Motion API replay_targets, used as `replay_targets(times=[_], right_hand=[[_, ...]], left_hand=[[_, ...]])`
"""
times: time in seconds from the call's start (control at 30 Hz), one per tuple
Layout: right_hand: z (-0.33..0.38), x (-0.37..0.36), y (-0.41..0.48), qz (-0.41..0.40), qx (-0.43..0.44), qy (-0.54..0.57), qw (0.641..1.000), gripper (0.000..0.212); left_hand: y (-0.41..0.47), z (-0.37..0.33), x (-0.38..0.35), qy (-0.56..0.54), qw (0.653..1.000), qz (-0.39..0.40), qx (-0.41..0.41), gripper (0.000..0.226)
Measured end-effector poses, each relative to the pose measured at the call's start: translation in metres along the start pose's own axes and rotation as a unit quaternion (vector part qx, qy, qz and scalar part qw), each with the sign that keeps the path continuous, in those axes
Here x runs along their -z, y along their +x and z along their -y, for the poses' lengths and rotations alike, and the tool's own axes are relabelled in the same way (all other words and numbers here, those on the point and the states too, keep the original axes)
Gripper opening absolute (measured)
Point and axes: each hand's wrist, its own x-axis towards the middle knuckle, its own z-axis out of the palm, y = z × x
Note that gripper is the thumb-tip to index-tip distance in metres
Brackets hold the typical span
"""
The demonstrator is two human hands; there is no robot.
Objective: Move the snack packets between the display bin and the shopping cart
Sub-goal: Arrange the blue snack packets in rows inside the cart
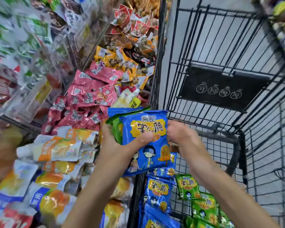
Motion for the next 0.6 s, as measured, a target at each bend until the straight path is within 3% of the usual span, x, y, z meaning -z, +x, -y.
replay_targets(times=[0.03,0.13,0.23,0.33,0.47,0.53,0.6], right_hand=[[0.009,-0.005,-0.009,0.018,0.015,-0.002,1.000,0.009],[0.020,-0.005,-0.021,0.028,0.014,0.033,0.999,0.034],[0.017,0.003,-0.016,0.033,-0.062,0.134,0.989,0.031],[0.006,0.024,0.002,0.012,-0.076,0.209,0.975,0.022],[-0.032,0.059,0.051,-0.150,-0.114,0.248,0.950,0.024],[-0.064,0.068,0.077,-0.236,-0.166,0.199,0.937,0.011],[-0.097,0.071,0.097,-0.257,-0.216,0.146,0.931,0.004]], left_hand=[[-0.001,-0.003,-0.003,0.017,1.000,-0.019,0.002,0.135],[0.000,-0.004,-0.010,0.030,0.998,-0.043,0.018,0.137],[-0.002,-0.003,-0.009,0.014,0.998,-0.060,0.033,0.127],[0.002,0.001,-0.004,-0.010,0.996,-0.075,0.055,0.119],[0.013,0.007,0.008,-0.067,0.992,-0.078,0.070,0.123],[0.019,0.008,0.016,-0.081,0.991,-0.075,0.072,0.126],[0.025,0.013,0.024,-0.091,0.991,-0.060,0.076,0.127]])
